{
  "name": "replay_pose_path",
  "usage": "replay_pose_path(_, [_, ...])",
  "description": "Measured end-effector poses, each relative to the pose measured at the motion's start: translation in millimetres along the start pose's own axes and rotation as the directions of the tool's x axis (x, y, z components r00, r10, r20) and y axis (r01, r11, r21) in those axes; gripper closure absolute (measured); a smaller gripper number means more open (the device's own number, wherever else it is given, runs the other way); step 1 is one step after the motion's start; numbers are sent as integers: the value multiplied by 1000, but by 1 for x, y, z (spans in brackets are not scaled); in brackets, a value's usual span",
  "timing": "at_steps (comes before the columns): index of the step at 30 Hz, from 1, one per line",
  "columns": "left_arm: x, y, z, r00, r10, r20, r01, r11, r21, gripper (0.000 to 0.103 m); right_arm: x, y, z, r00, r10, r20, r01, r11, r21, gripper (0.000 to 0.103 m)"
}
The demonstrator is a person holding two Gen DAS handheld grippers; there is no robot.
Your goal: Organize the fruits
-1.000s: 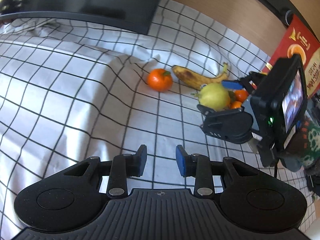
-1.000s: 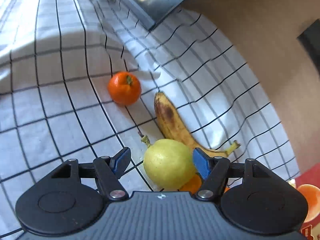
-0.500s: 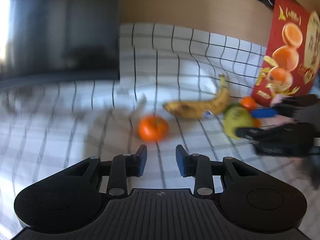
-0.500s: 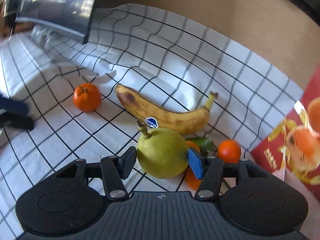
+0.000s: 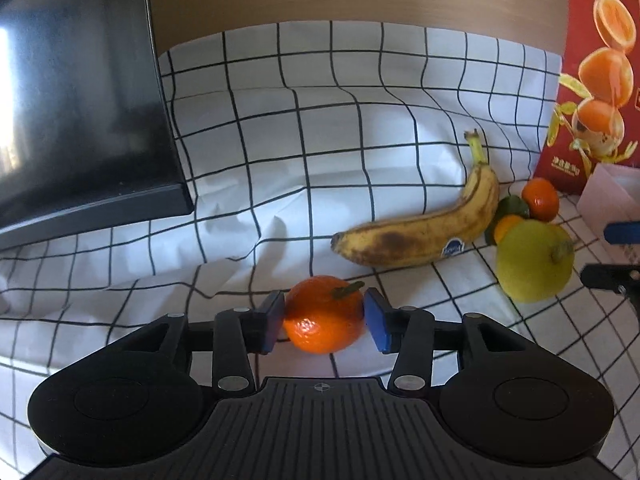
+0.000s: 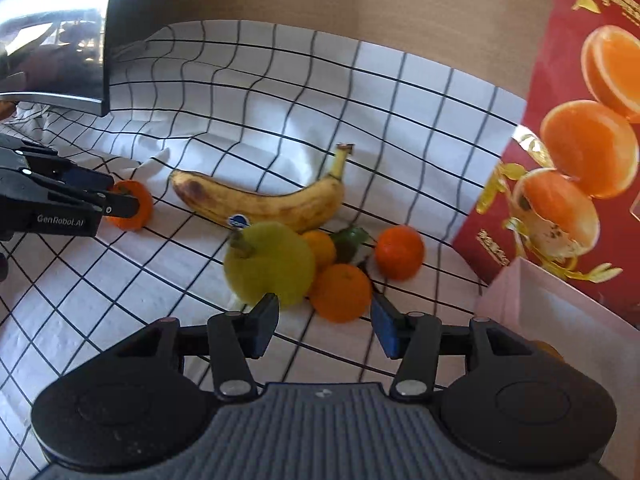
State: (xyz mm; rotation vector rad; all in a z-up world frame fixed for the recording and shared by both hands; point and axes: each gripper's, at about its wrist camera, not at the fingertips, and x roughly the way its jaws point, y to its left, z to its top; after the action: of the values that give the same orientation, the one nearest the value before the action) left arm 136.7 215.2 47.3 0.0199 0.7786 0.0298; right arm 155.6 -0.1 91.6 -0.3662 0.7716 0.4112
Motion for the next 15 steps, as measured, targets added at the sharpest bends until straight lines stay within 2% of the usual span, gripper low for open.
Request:
replay_pose_path(3, [3, 0, 2, 1000, -3, -8, 3, 1000, -20, 50, -10, 5, 1, 999, 42, 24, -42, 999, -20, 47])
replay_pose_path(4, [3, 0, 2, 1000, -5, -9, 4, 1000, -25, 50, -11, 10, 3, 998, 51, 33, -50, 998, -36, 38])
replay_pose_path(5, [2, 0, 2, 1000, -9, -10, 8, 999, -32, 52, -10, 15, 4, 998, 53, 40, -51, 997, -53, 33])
replay_pose_path(8, [-9, 3, -2, 1000, -23, 1, 23, 997, -69, 52, 0, 39, 5, 998, 38, 51, -30, 989, -142, 32])
replay_pose_path(12, [-32, 8, -13, 999, -33, 16, 35, 991, -129, 53, 18, 69, 4, 996, 70, 50, -55, 965, -257, 30])
replay_pose_path(15, [-48, 14, -26, 998, -56, 15, 57, 982, -182, 53, 20, 83, 3, 996, 53, 73, -28, 952, -305, 32])
